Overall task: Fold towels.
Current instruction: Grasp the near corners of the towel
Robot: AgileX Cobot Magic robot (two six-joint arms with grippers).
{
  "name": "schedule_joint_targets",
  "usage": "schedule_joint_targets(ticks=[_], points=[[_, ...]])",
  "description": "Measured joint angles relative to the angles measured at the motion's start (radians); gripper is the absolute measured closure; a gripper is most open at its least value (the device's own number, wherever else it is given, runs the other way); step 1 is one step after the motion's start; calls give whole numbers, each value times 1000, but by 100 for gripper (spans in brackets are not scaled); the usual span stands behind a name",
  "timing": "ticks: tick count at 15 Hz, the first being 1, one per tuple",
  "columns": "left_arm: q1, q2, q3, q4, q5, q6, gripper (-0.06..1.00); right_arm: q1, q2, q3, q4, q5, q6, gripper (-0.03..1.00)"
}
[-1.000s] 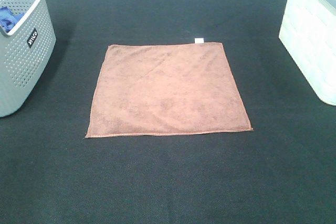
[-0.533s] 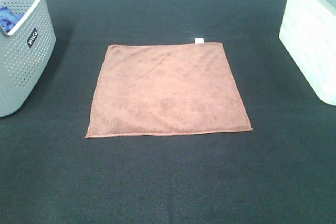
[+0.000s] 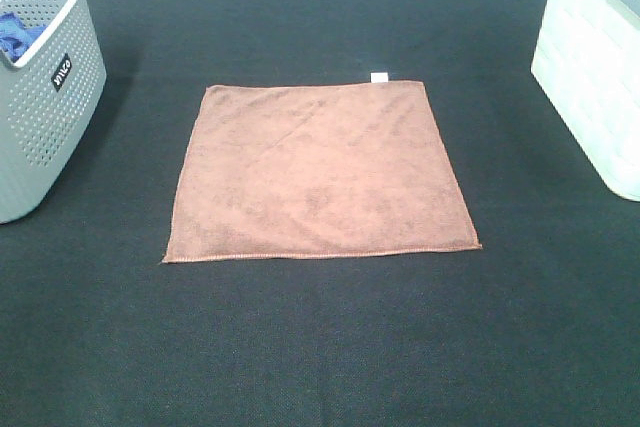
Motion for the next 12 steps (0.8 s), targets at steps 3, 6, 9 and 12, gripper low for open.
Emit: schedule_joint_targets(ticks=[3,6,9,12], points=[[0,-1,-1,0,-5,-11,18,0,8,-1,0,-7,0,21],[0,24,-13,-16,-138,-40,19,0,70,-12,0,-69,3,21],[0,156,-12,-76,-274,-42,20,0,257,-26,8,-251,34,21],[0,386,-12,-214,-384,-43,20,0,473,-103,15,-334,40,21]])
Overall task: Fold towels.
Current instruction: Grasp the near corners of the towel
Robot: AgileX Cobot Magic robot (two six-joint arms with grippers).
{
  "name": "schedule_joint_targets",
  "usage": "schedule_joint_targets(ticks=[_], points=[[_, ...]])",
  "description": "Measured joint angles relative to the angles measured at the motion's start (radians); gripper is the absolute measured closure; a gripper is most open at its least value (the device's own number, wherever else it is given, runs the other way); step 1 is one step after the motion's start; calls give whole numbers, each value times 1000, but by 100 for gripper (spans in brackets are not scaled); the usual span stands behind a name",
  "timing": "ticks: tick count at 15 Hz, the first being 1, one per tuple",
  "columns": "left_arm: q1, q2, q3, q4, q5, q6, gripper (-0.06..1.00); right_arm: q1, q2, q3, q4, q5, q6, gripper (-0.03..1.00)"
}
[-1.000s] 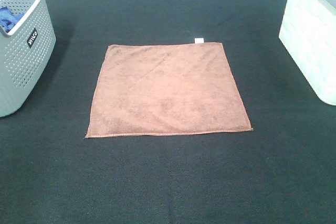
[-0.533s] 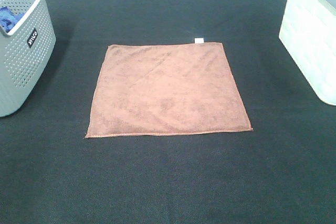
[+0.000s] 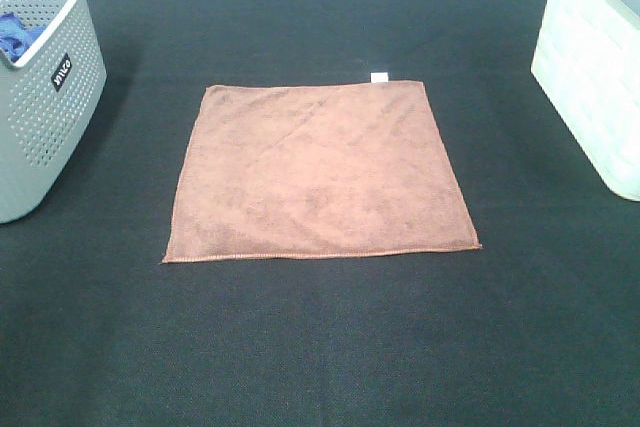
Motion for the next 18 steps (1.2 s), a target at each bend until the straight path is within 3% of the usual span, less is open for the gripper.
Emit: schedule_joint_targets(ticks=[2,3,4,7,9,13,14,15,18], points=[[0,181,0,-159,-55,37,20,0,184,-53,49,-9,0,21],[0,181,0,-159,-55,37,20,0,184,-53,49,-9,0,21],[0,260,0,-229,-73,85,20,0,256,-75,79,-10,0,21],[0,530,0,-469,-101,315,20,0,471,-133,194,-14,-8,21],[0,750,0,-692,-103,534,20,0,649,-152,288,-19,-90,21],[0,1091,-47,-985,-104,828,20,0,923,-153,534,-71,-321,21],[0,1139,-71,-1000,-103,842,20,0,969,-153,598,-87,-376,21],[0,1139,-71,-1000,-103,842,20,0,969,-153,598,-87,-376,21],[0,1304,-155,-1016,-103,851,20,0,1123,-161,756,-146,-557,21]])
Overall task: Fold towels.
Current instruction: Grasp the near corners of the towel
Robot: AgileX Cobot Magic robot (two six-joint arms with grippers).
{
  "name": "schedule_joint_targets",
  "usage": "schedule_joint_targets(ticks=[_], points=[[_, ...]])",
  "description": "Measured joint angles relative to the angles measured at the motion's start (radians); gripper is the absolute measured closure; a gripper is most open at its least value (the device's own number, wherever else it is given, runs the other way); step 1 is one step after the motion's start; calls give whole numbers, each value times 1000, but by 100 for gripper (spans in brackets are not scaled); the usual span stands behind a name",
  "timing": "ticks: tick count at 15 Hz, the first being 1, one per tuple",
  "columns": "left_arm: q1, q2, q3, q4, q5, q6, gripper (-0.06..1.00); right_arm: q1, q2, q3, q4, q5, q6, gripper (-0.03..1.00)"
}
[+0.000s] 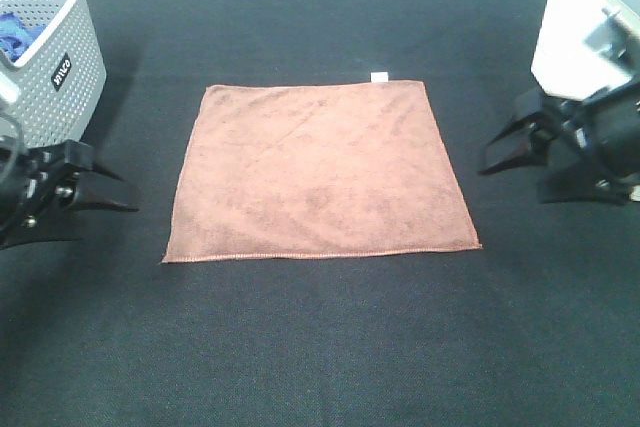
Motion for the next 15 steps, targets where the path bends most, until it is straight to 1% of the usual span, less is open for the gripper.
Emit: schedule_joint_targets(ticks=[2,4,7,10,13,15], points=[[0,67,-39,1,1,2,20,0,86,-40,35,-3,-48,21],[0,138,-80,1,4,2,20,0,193,-114,39,6,-56,21],[-14,179,-117,1,4,2,20,0,277,-156,39,10,-60,21],[-47,239,-179,0,-3,2,20,0,368,-220,38,25,-73,21],[-119,316,-235,-4,-35,2,20,5,436,-272,41,27,-74,21],[-133,334,-257,-10,-35,2,20,16,452,-285,43,28,-74,22]])
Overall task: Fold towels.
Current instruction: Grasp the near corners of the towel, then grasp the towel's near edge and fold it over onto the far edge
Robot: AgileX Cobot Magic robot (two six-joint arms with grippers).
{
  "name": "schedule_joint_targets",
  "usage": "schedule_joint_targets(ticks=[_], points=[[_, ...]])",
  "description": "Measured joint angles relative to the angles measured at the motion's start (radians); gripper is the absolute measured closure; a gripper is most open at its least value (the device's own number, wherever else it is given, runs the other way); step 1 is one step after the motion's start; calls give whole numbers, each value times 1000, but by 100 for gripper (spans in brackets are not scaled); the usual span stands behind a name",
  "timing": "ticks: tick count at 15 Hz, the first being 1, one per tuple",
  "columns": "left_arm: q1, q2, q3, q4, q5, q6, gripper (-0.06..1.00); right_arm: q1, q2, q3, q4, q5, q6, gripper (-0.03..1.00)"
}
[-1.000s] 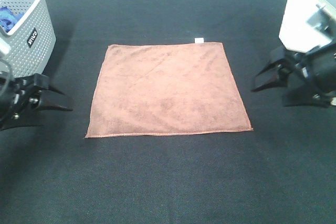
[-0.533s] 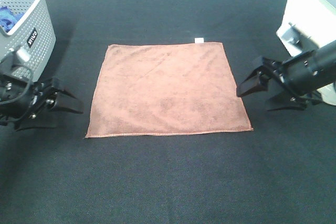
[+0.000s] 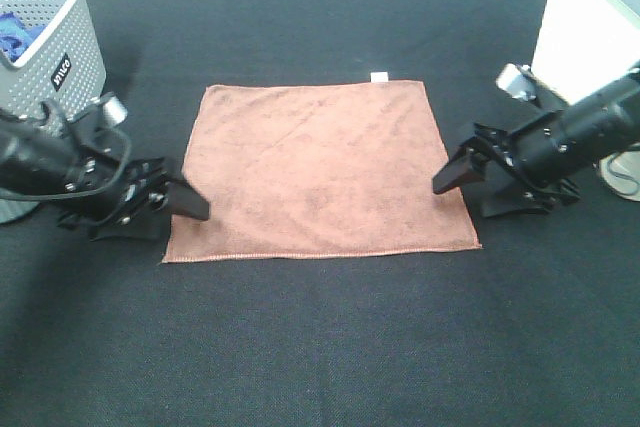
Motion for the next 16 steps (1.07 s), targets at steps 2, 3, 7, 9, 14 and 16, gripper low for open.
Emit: schedule_joint_targets(ticks=[2,3,7,9,14,16], points=[[-26,49,-55,-49,12,0,20,72,40,-49,8,-1,-1,24],[-33,66,-76,-71,26,0,20,102,53,-68,13,0,0,26],[-59,121,-110,-106,47,0,63,131,76,-80,1,-36,93,63],[-59,127,-109,-78,44,-6,91,131,80,-80,-13,-38,130,88],[-59,70,-108,175,59,-207,93,131,46,-80,-92,20,213,97],[-59,7,-89,356,73,-345,93,133,-14,-33,-118,54,246,97]])
